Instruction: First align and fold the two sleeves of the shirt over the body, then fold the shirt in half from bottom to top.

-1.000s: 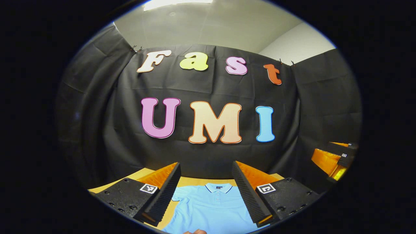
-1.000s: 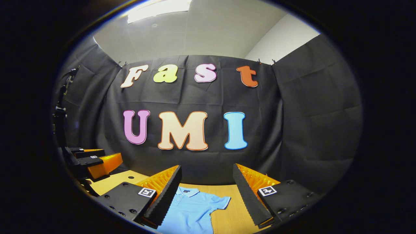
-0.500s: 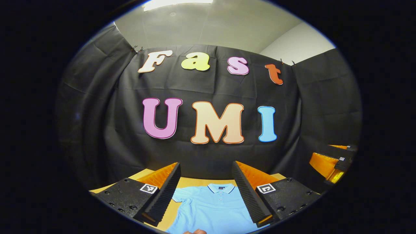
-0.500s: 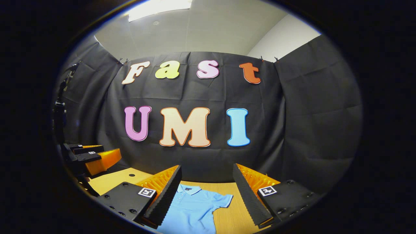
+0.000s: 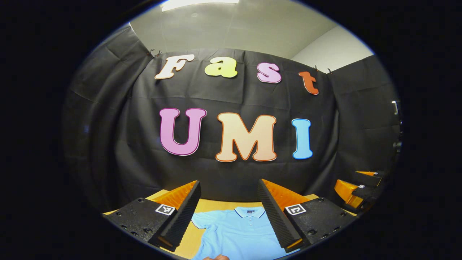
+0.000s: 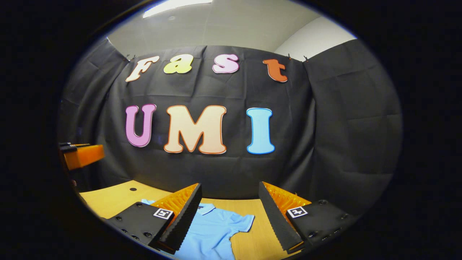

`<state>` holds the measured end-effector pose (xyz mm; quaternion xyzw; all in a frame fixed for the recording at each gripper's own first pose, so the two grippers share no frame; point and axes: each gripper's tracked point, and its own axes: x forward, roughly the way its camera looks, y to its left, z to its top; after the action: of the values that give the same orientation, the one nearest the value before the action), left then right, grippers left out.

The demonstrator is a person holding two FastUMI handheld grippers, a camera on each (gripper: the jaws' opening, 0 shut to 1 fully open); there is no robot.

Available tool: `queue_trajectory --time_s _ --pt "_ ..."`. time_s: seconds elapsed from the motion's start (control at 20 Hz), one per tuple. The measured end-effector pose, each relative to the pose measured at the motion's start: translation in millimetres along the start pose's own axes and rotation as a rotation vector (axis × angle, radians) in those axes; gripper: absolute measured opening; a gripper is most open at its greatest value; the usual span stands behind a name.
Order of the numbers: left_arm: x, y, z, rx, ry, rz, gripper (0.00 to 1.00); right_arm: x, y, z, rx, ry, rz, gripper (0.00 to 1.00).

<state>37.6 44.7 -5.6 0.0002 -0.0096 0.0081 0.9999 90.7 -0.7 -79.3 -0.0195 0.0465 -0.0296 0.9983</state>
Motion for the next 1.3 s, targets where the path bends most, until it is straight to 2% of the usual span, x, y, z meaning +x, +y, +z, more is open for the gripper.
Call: queue_trajectory --time_s 0.2,0.6,1.0,1.3 --pt "11 17 -5 0.008 0.004 0.023 0.95 42 -7 -30 -0.024 0.02 -0.025 1.0" --pt "42 38 -19 0.011 0.018 0.028 0.94 128 -19 -115 -0.04 0.143 -0.074 0.99" --pt "64 49 -42 0.007 0.057 0.021 0.95 184 -37 -229 -0.065 0.347 -0.125 0.99" --pt "74 63 -68 -0.006 0.115 0.042 0.95 202 -53 -309 -0.015 0.526 -0.181 0.99"
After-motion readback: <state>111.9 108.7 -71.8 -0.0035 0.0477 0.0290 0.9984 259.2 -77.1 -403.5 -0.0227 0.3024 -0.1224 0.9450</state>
